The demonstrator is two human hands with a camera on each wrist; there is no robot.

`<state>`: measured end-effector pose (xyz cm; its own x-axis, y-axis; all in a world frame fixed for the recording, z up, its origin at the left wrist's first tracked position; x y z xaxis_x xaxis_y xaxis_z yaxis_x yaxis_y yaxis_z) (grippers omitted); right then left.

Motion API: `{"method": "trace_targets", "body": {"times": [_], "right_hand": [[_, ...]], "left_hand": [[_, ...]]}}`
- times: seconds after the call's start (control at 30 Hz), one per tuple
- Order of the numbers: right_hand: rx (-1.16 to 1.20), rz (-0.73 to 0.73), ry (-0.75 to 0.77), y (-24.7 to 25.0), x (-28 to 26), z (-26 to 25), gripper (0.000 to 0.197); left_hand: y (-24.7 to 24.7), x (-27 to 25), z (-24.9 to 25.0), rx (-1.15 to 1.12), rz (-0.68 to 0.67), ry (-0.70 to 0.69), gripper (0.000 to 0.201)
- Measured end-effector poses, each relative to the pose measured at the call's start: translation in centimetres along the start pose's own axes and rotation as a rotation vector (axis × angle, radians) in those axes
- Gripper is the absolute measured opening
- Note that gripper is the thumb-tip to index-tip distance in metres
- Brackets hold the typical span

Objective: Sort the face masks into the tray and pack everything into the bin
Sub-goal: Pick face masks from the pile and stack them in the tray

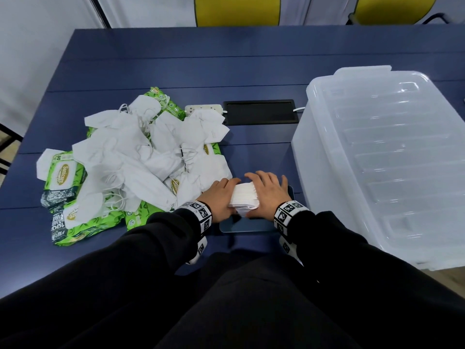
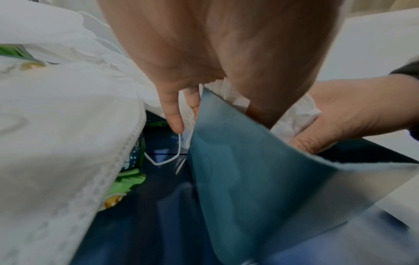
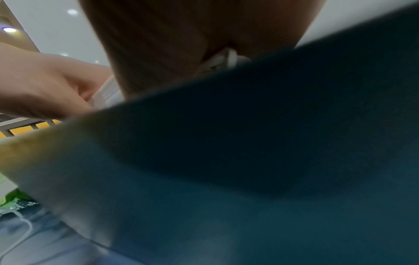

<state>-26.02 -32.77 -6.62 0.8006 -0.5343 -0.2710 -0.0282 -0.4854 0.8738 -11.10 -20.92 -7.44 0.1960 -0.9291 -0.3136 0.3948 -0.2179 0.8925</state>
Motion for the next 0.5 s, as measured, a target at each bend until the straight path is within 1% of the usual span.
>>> {"method": "trace_targets", "body": {"times": [0.13,0.23,0.37,0.5], "right_hand": [[0.037,-0.025,-0.016,0.2,0.2,0.0,0.115],[0.05,-0.026,-0.007,0.8,0.3,-0.2,0.105],[0.027,0.009,0.083,0.9,-0.2,-0.9,0.093],[-0.014,-0.019,0.132,0.0,-0.6,-1.4,0.09]], "left_hand": [[0.0,-0.1,0.0,0.002,-0.012,0.003,0.097],[0.6,-0.1,-0.3,-0.04,-0.015,0.012,0.097],[0.8,-0.6,-0.8,-0.092,-0.017,0.032,0.092],[-0.1,-1.4,-0.8,-0.079,-0.034,0.03,0.095]]}}
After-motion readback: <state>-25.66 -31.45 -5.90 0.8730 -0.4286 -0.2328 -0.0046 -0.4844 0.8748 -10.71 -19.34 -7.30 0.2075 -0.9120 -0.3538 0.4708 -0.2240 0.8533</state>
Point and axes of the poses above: each hand's wrist, its own x-axis towards the middle knuckle, its own y-axis out of the back of the hand, z = x × y, the point moved 2 cm from there along x, towards the middle knuckle, and after that the axes turned 9 degrees about x, right-handed, at the moved point
